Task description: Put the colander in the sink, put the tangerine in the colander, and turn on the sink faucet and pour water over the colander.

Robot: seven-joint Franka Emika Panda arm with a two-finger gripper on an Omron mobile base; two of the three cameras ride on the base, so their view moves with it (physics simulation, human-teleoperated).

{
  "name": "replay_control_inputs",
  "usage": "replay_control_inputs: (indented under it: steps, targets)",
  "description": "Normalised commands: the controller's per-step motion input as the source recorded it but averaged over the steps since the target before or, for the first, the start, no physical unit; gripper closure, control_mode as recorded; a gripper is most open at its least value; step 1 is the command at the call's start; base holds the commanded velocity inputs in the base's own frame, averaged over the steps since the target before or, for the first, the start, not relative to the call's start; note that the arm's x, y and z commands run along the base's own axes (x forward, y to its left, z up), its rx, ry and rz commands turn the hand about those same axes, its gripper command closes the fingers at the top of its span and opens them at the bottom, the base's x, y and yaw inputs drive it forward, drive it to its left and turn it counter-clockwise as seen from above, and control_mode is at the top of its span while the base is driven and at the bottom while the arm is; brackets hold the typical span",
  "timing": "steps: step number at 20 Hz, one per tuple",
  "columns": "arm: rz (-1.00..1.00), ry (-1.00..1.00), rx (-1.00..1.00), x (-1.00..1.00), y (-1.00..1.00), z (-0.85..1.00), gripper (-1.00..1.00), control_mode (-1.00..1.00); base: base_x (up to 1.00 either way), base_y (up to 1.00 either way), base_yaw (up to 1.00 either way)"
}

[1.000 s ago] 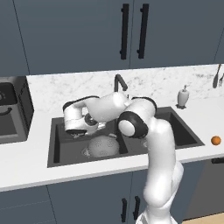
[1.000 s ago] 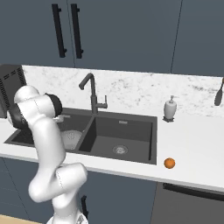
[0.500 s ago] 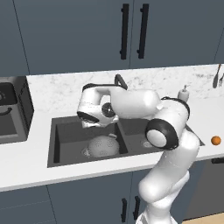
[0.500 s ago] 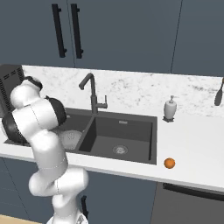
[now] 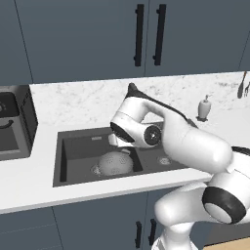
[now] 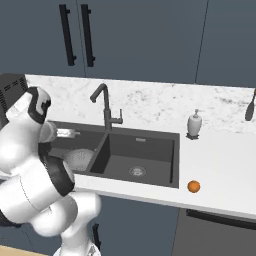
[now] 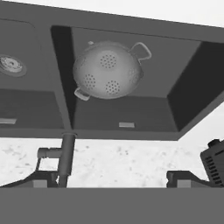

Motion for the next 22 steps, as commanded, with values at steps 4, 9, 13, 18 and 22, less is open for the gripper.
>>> replay_control_inputs:
  steps: [4,9,13,18,22]
  targets:
    - [0.02,-0.07,0.0,-0.67,-0.74,0.79,-1.0,-1.0,0.0,0.0,0.0]
    - [0.06,0.0,-0.03,-0.73,-0.6,0.34,-1.0,-1.0,0.0,0.0,0.0]
    - [-0.01,0.0,0.09,-0.42,-0.67,0.43,-1.0,-1.0,0.0,0.0,0.0]
    - [-0.12,0.0,0.28,-0.45,-0.94,0.42,-1.0,-1.0,0.0,0.0,0.0]
    - [-0.17,0.0,0.34,-0.4,-0.96,0.47,-1.0,-1.0,0.0,0.0,0.0]
